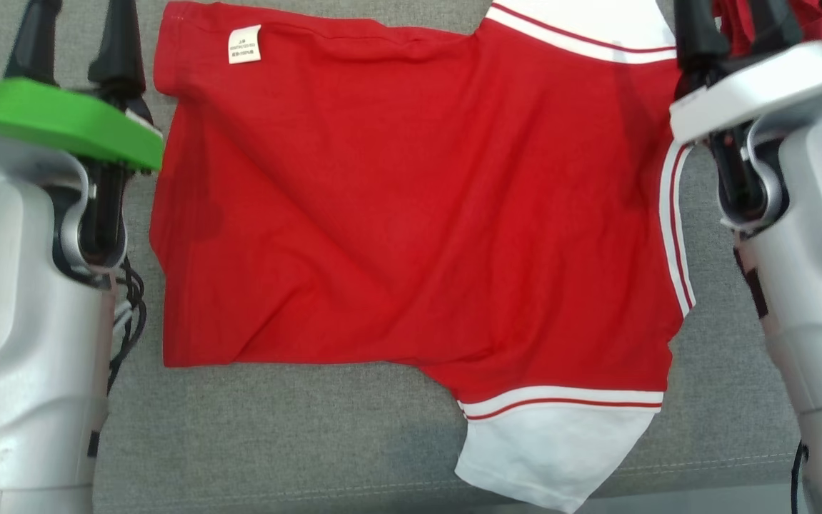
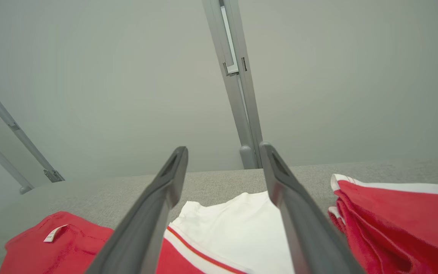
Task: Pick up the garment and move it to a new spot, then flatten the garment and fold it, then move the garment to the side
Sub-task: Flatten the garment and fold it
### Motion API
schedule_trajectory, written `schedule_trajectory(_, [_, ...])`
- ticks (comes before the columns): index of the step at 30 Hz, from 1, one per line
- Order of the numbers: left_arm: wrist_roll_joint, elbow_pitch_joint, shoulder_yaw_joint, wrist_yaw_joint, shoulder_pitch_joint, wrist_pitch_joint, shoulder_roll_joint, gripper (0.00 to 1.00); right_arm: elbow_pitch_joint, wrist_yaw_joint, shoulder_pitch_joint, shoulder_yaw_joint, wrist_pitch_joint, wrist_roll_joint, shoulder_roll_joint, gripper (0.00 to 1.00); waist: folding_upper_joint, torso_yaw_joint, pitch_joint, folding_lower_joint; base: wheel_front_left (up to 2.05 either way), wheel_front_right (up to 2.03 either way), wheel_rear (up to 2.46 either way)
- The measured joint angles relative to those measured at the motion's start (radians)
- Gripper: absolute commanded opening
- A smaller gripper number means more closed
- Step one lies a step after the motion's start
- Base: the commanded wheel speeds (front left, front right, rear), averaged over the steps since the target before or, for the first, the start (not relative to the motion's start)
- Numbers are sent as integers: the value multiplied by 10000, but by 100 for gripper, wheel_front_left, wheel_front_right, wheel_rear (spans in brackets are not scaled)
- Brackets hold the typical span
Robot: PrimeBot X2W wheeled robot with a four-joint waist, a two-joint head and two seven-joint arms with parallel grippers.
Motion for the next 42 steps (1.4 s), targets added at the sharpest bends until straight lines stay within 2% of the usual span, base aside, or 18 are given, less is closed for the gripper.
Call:
schedule_trajectory(5, [-416,-341,194,-316,1732,-385,-36,100,-456,69,1816,-10,-128,838,324,100,0,58,-485,0,0,0,0])
schedule_trajectory(10, [-579,-382,94,-330,3328,-111,54,100,-859,69,3546,324,-123,1643,794,100,0,85,-947,0,0,0,0])
schedule_trajectory(19, [-1016,-485,-412,-468,5319,851,284,100,-1597,69,5784,1735,288,2278,619,100,0,44,-1688,0,0,0,0])
schedule_trajectory(23, [-1014,-744,-740,-541,6019,1308,497,100,-1925,69,6189,1804,330,2372,322,100,0,11,-1919,0,0,0,0])
schedule_trajectory(30, [-1014,-1335,-740,-577,6467,1588,918,100,-2589,69,6514,1670,288,2483,-69,100,0,-37,-2071,0,0,0,0])
schedule_trajectory(40, [-1129,-1313,-848,-585,6687,2021,991,100,-3262,69,6777,1975,345,2654,-316,100,1,-25,-2238,0,0,0,0])
schedule_trajectory(41, [-1129,-1315,-838,-581,6700,2044,1016,97,-3321,69,6782,1983,345,2656,-322,100,0,-56,-2242,0,0,0,0])
schedule_trajectory(42, [-1131,-1319,-840,-581,6706,2115,1045,89,-3373,69,6791,1977,347,2669,-339,100,0,-89,-2244,0,0,0,0])
